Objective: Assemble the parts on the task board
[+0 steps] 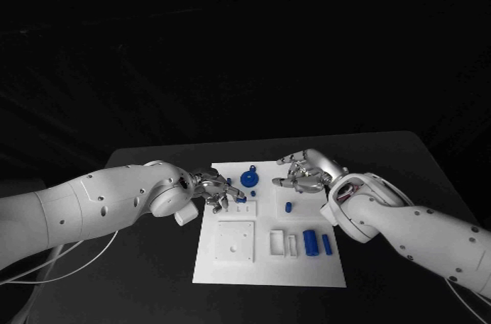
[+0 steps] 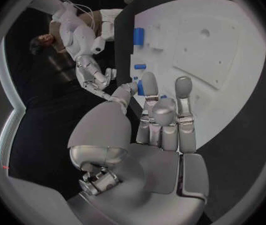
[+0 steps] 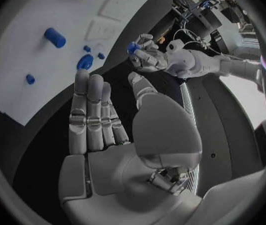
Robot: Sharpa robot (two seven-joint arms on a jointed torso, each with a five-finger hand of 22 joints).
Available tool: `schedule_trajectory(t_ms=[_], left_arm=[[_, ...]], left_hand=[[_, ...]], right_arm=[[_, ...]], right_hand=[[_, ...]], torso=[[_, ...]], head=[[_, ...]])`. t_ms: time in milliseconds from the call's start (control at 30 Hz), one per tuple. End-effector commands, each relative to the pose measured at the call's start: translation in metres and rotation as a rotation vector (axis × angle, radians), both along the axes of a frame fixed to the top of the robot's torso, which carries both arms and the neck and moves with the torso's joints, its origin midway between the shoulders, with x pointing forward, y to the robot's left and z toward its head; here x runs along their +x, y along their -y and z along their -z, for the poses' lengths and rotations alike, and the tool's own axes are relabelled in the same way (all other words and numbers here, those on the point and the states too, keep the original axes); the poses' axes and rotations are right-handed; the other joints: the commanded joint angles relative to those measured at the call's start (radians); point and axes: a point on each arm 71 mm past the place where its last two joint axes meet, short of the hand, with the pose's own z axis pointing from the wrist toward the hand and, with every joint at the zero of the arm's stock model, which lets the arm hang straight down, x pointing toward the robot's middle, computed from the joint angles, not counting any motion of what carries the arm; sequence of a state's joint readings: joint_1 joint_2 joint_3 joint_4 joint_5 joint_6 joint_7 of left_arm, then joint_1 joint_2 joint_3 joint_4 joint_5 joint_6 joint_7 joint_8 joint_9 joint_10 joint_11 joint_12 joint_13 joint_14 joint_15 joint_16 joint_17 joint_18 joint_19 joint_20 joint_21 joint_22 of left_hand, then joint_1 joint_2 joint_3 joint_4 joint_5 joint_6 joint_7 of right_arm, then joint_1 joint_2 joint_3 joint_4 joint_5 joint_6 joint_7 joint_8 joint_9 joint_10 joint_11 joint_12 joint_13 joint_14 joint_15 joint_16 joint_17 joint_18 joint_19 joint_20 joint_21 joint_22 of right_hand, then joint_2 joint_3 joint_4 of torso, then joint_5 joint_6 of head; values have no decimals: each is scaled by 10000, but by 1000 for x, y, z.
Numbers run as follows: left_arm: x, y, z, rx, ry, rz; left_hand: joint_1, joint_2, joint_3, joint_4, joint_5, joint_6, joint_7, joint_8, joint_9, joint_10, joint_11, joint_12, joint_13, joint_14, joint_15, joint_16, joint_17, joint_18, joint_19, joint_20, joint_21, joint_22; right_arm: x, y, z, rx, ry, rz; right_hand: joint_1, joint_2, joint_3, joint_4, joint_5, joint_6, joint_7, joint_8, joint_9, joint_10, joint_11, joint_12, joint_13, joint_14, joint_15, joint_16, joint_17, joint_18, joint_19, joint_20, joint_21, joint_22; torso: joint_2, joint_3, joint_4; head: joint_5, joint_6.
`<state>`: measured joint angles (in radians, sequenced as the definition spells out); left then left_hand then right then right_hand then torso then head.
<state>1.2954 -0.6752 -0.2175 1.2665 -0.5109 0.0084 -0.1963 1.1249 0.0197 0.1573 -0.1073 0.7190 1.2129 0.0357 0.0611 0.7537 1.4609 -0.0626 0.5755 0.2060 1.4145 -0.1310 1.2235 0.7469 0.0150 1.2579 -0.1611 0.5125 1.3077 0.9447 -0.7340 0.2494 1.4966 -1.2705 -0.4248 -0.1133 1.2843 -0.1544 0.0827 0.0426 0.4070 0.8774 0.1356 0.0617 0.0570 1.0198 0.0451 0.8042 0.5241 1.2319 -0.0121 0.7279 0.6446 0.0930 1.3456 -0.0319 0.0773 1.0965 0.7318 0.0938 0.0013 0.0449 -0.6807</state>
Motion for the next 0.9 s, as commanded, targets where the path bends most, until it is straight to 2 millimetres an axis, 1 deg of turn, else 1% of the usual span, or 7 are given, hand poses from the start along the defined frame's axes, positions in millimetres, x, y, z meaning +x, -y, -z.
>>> schedule_trajectory(t_ms=[33,200,300,400,533,567,900], left_arm=[[7,-7,1,1949,817,-512],[12,-5,1,2879,1287,-779],[14,0,1,3361,1592,-892],[15,5,1,3646,1923,-1056],[18,13,0,4081,2530,-1185],[18,15,0,4144,2624,-1199],[16,35,2,4475,3006,-1156]], left_hand=[[-27,-65,1149,-1205,45,603,-492,43,495,542,-264,64,-19,122,-152,-6,11,41,36,-35,75,182],[-33,-87,1149,-1221,86,649,-502,44,404,544,-274,115,-33,129,-148,8,23,46,42,-32,87,182],[-41,-97,1155,-1233,115,683,-506,44,340,546,-279,153,-44,141,-138,32,33,65,55,-18,101,182],[-54,-97,1151,-1225,119,695,-508,44,304,545,-277,186,-44,142,-137,41,24,76,70,-13,113,182],[-60,-107,1146,-1221,154,722,-519,48,282,547,-284,229,-33,163,-129,84,55,86,93,-6,128,182],[-66,-115,1143,-1213,165,733,-522,47,271,547,-284,239,-33,162,-126,93,55,92,95,0,132,183],[-64,-141,1150,-1201,220,779,-530,48,216,551,-289,290,-30,171,-115,148,78,113,94,20,147,186]], right_arm=[[6,10,-15,1293,433,471],[16,28,-39,2285,884,1133],[23,37,-52,2800,1024,1379],[26,40,-59,3009,1092,1370],[30,42,-67,3164,1256,1273],[31,43,-69,3189,1300,1263],[36,43,-78,3248,1474,1185]], right_hand=[[-27,146,-45,-72,108,107,-6,-40,9,-19,-27,49,-107,-58,-30,51,-52,-27,74,-18,8,-32],[-118,289,-70,-352,231,528,-42,-25,27,32,-57,-18,-536,-108,-43,-12,-338,-49,29,-27,-36,-237],[-141,441,161,-637,309,754,-38,-19,31,1092,-101,-2471,-2684,-73,84,-1449,-1631,-108,-582,104,-106,-1587],[-328,606,642,-724,330,1348,-1,12,52,1668,175,-4912,-4487,-296,367,-3013,-2785,-120,-1350,388,-162,-3160],[-665,437,1594,-853,386,1589,36,9,53,2417,301,-7409,-4630,233,615,-4940,-4418,3,-1571,684,-100,-5829],[-724,404,1716,-874,394,1581,-21,23,57,2366,418,-7424,-4633,393,609,-5218,-4668,2,-1504,704,-91,-6413],[-842,355,1890,-956,441,1664,24,4,53,2195,437,-7442,-4651,390,814,-6182,-5568,-51,-1551,857,89,-8959]], torso=[[-64,32,-29],[-115,35,-37],[-121,45,-25],[-120,47,-8],[-120,36,10],[-127,38,23],[-196,40,48]], head=[[51,-51],[86,-99],[120,-123],[135,-144],[164,-170],[177,-179],[209,-279]])
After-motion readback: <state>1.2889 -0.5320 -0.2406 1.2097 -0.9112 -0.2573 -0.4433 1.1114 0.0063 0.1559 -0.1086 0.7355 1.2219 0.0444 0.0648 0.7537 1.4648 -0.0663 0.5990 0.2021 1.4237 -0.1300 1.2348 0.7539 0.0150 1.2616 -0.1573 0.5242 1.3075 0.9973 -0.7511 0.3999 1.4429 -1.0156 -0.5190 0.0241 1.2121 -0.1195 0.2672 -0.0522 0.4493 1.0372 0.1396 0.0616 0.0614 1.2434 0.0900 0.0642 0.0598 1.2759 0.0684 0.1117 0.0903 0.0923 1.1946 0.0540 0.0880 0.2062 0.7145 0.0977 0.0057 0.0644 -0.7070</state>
